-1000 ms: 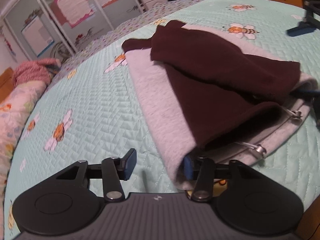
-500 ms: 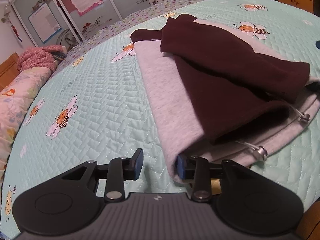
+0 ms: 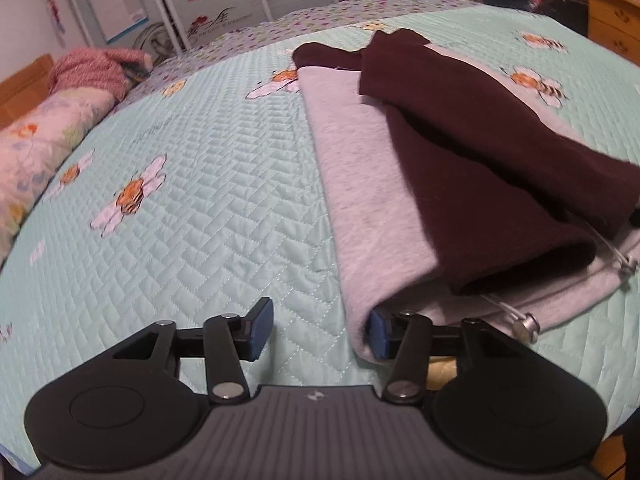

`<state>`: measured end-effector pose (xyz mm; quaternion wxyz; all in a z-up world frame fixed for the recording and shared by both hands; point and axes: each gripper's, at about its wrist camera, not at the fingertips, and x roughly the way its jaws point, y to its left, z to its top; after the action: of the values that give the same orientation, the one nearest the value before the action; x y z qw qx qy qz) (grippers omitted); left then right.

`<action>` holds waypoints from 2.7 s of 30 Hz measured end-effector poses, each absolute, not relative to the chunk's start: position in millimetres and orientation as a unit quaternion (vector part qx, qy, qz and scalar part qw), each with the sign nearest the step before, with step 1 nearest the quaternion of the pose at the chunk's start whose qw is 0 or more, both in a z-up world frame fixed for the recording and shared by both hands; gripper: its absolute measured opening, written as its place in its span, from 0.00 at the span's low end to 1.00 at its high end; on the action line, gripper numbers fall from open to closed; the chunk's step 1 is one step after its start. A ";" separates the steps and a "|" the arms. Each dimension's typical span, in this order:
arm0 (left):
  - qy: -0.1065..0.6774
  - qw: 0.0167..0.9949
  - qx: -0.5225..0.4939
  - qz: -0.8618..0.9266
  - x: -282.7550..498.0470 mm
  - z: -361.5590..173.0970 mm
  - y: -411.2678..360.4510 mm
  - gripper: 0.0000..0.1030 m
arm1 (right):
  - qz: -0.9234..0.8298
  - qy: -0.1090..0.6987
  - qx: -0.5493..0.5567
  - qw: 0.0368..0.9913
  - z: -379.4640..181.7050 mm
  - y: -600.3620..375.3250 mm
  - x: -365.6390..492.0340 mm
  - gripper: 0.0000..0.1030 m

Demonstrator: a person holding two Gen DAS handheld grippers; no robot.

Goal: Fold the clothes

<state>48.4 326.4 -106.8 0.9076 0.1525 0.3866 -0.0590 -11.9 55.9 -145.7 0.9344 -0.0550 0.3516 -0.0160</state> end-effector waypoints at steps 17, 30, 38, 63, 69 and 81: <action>0.381 0.910 0.157 -0.052 44.2 -107.6 328.2 0.63 | -0.039 0.337 -0.068 0.938 -138.5 63.9 -31.1 0.88; 0.390 0.908 0.139 -0.063 35.8 -104.8 334.5 0.66 | -0.005 0.324 0.050 0.945 -91.4 40.3 -47.4 0.88; 0.398 0.906 0.136 -0.054 37.5 -106.4 337.0 0.73 | 0.134 0.288 0.472 0.822 -115.9 -5.2 6.2 0.68; 0.373 0.913 0.158 -0.058 30.7 -99.0 332.0 0.77 | 0.099 0.358 0.497 0.785 -147.9 -7.5 -3.7 0.69; 0.317 0.905 0.272 -0.084 14.3 -107.9 302.1 0.77 | 0.084 0.351 0.483 0.798 -139.7 -14.8 -10.6 0.79; 0.306 0.894 0.317 -0.079 40.0 -109.2 282.8 0.65 | 0.079 0.358 0.481 0.796 -140.2 -13.6 -27.2 0.79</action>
<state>40.0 282.8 -109.2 0.8942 0.3172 0.3059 -0.0793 -27.2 -13.6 -140.2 0.7963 0.4814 0.3576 0.0792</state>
